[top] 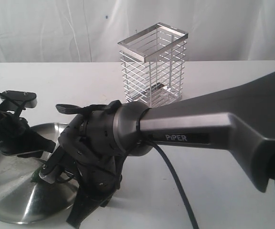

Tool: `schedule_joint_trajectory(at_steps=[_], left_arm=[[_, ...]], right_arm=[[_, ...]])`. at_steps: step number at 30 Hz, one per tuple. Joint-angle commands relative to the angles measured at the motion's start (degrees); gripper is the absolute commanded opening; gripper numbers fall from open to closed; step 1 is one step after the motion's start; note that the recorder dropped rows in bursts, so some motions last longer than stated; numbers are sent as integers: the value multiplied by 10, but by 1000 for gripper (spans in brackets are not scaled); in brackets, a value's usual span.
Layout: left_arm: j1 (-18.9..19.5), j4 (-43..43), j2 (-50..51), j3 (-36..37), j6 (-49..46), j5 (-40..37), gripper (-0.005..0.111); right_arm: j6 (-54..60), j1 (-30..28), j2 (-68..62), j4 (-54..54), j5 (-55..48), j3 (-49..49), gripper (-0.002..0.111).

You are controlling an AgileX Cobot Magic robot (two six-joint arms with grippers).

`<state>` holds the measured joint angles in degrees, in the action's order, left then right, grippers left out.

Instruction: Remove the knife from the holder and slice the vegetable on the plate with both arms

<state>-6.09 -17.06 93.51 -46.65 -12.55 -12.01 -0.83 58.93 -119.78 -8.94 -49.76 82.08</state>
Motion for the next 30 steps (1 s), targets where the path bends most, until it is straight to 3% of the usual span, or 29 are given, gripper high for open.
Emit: schedule_joint_trajectory(at_steps=[1, 13, 22, 30], left_arm=[[1, -9, -1, -2, 2, -30, 0], [1, -9, 4, -2, 3, -3, 0], [1, -9, 72, -2, 2, -5, 0], [1, -5, 14, -34, 1, -42, 0]], right_arm=[[8, -1, -2, 4, -3, 1, 0], [8, -1, -2, 4, -1, 1, 0], [8, -1, -2, 4, -3, 1, 0], [8, -1, -2, 4, -12, 1, 0]])
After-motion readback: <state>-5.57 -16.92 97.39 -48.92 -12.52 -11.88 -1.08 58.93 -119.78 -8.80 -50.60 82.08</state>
